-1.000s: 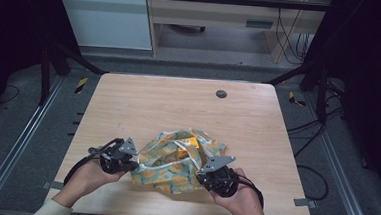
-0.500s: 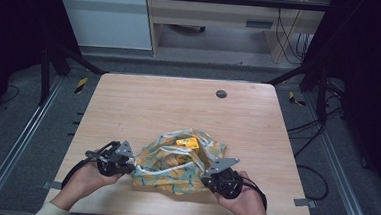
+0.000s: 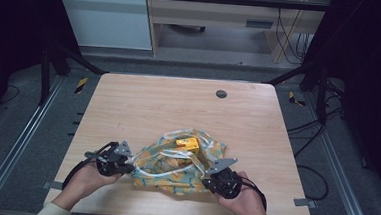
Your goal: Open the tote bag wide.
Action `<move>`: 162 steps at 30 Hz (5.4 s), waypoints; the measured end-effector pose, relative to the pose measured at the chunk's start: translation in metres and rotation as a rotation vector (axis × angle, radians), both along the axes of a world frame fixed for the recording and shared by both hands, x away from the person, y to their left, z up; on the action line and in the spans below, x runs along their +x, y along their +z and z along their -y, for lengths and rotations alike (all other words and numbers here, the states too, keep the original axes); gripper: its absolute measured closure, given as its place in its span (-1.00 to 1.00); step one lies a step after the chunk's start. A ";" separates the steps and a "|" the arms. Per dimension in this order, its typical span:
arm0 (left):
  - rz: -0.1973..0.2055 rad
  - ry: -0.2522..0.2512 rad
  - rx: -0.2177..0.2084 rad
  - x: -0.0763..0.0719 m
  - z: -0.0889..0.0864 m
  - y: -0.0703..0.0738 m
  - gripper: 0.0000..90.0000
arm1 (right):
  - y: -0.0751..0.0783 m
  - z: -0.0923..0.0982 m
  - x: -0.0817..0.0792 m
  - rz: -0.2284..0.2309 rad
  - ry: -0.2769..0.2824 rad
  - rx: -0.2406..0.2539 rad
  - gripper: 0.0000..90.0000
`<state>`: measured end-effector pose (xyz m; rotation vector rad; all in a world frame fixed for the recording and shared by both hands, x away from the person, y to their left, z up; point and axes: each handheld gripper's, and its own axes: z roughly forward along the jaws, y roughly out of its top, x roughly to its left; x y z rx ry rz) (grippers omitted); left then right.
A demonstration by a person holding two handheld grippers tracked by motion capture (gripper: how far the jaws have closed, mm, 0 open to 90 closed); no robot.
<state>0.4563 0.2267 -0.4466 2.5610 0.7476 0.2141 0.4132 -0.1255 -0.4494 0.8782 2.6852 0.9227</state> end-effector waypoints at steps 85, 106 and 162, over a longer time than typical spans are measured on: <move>0.009 -0.195 -0.027 -0.034 0.092 -0.012 0.99 | 0.035 0.006 0.094 0.132 -0.225 0.009 0.99; -0.009 -0.183 -0.019 -0.034 0.090 -0.021 0.99 | 0.001 0.029 0.113 0.075 -0.326 -0.044 0.90; 0.269 0.114 -0.142 0.032 0.067 0.010 0.24 | 0.015 0.021 0.014 0.194 -0.200 0.014 -0.04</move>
